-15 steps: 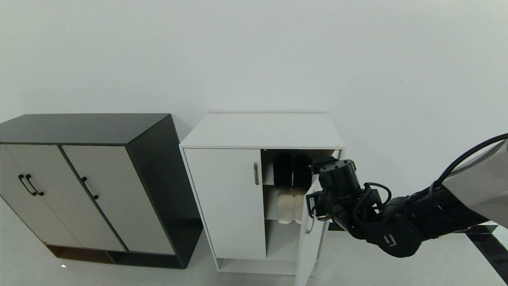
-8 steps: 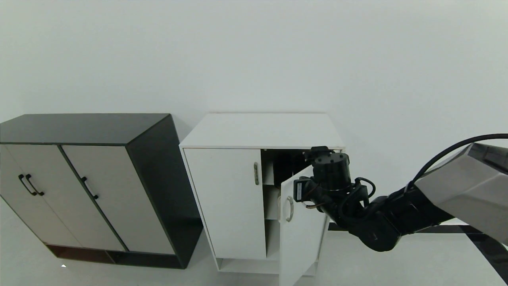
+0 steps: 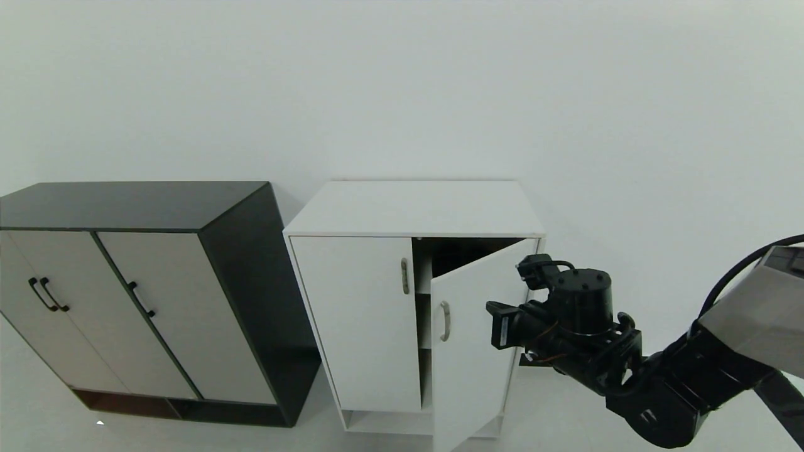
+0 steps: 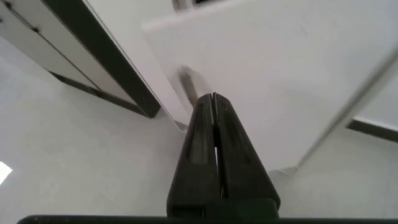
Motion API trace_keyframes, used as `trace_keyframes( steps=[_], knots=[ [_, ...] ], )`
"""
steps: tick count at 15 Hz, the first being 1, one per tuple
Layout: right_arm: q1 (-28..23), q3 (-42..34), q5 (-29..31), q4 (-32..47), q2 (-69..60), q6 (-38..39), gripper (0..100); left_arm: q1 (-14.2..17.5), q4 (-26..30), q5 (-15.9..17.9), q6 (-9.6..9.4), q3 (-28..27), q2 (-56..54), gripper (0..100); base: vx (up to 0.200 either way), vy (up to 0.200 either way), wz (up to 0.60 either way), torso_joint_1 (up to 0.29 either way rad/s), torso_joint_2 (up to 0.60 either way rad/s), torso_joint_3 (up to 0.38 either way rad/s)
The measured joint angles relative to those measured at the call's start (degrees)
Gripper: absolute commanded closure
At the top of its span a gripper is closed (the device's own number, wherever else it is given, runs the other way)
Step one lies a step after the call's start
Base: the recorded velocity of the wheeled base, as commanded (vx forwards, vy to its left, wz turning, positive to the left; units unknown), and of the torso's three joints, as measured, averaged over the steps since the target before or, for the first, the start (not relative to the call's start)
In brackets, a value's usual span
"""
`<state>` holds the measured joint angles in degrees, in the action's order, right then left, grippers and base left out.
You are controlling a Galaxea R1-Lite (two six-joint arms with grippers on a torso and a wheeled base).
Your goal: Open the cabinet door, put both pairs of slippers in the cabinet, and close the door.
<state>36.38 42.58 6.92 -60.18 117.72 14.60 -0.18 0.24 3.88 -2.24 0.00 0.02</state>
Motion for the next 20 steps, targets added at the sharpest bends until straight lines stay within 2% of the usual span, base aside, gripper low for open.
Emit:
trace_keyframes(
  steps=[4,11,20],
  knots=[
    [-0.1,-1.3,0.0,-2.0,1.3,-1.0,100,0.0,0.0,0.0,-0.02,0.0,0.0,100,0.200,0.000,0.00,0.007,0.00,0.005],
    [0.3,-3.2,-0.1,-4.2,2.5,-2.2,100,0.0,0.0,0.0,0.04,0.0,0.0,100,0.000,0.000,0.00,0.000,0.00,0.000],
    [-0.3,4.3,-0.1,-4.1,8.6,-2.2,100,0.0,0.0,0.0,0.13,0.0,0.0,100,0.000,0.000,0.00,0.000,0.00,0.000]
  ],
)
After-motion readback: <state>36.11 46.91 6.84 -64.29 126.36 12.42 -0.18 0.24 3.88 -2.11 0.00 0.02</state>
